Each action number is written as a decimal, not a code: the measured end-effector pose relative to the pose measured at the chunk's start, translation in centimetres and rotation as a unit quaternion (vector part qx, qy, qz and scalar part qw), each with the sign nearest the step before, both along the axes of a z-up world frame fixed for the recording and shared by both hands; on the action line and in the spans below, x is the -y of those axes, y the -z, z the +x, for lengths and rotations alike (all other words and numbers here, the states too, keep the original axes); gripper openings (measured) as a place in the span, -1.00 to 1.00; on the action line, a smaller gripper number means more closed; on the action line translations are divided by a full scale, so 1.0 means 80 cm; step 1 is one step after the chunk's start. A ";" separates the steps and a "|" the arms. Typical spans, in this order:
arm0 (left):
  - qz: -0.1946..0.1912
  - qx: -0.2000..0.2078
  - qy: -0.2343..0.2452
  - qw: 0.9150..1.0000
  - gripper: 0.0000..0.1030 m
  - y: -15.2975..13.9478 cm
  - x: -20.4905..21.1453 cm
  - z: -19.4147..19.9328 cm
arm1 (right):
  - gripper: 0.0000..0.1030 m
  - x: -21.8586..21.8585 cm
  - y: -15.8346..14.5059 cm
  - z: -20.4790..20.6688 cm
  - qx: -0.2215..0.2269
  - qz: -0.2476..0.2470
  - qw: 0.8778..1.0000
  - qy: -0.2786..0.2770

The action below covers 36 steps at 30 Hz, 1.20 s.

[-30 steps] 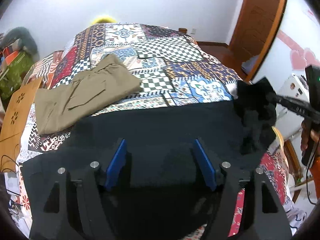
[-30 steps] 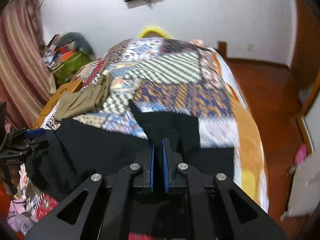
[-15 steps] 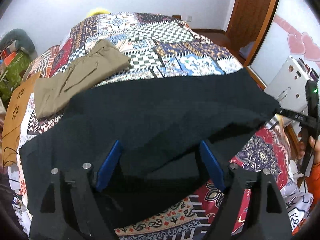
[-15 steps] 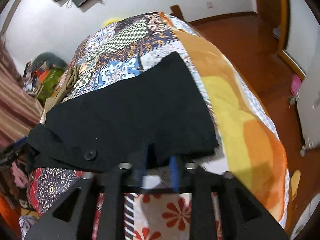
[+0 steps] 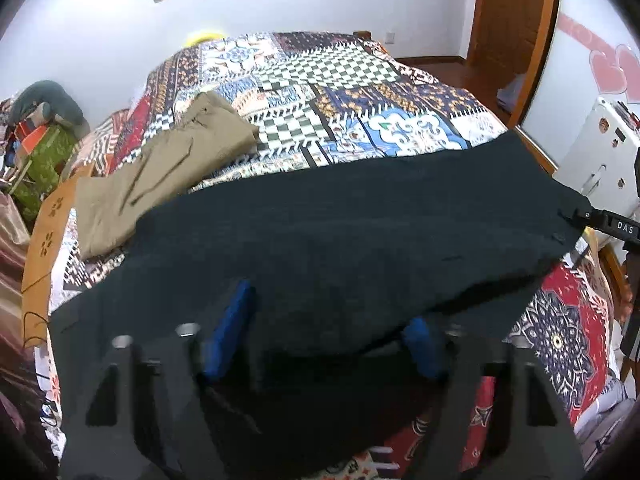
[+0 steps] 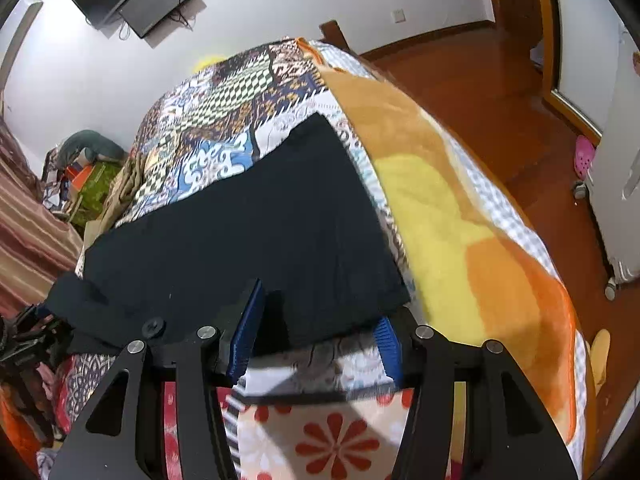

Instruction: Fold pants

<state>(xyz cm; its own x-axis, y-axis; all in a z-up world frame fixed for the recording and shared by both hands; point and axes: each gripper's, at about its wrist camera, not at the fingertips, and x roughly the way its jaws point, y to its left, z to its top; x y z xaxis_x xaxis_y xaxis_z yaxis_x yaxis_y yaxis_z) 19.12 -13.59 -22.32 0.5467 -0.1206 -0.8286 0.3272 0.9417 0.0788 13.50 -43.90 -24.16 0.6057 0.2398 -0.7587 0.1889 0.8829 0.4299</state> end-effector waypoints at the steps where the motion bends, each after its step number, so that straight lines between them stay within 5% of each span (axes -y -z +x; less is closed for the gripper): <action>1: -0.001 0.002 0.001 1.000 -0.02 -0.001 0.001 0.001 | -0.21 0.003 -0.002 0.001 0.005 -0.001 1.000 0.001; 4: -0.002 0.013 0.013 1.000 -0.36 -0.007 0.004 0.001 | -0.67 0.007 -0.009 0.008 0.016 -0.012 1.000 -0.002; 6: 0.004 0.022 0.024 0.999 -0.54 -0.010 0.009 -0.001 | -0.76 0.009 -0.015 0.013 0.027 -0.014 1.000 -0.004; 11: -0.002 0.025 0.039 0.999 -0.77 -0.019 0.010 -0.008 | -0.83 0.010 -0.048 0.033 0.064 -0.039 0.997 -0.015; 16: -0.026 0.003 0.054 0.998 -0.78 -0.024 0.004 -0.016 | -0.84 0.009 -0.087 0.036 0.111 -0.064 0.991 -0.020; 20: -0.043 -0.042 0.060 0.996 -0.77 -0.008 0.002 -0.019 | -0.83 0.011 -0.071 0.028 0.091 -0.072 0.993 -0.017; 27: -0.055 -0.071 0.058 0.994 -0.39 -0.011 -0.007 -0.033 | -0.73 0.019 -0.001 0.008 -0.008 -0.050 0.998 -0.024; 32: -0.069 -0.058 0.047 0.995 0.09 -0.039 -0.025 -0.046 | -0.45 0.032 -0.007 -0.008 -0.022 -0.066 0.998 -0.004; 36: -0.079 -0.020 0.022 0.996 0.23 -0.069 -0.044 -0.050 | -0.39 0.047 -0.021 -0.016 -0.022 -0.072 0.997 0.012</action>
<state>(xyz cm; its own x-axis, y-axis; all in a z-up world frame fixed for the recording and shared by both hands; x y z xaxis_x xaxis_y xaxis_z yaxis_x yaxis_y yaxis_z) 15.16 -10.06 -16.81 0.5056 -0.2737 -0.8182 0.3682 0.9261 -0.0822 12.24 -47.65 -22.52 0.5753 0.1128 -0.8101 0.2259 0.9300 0.2899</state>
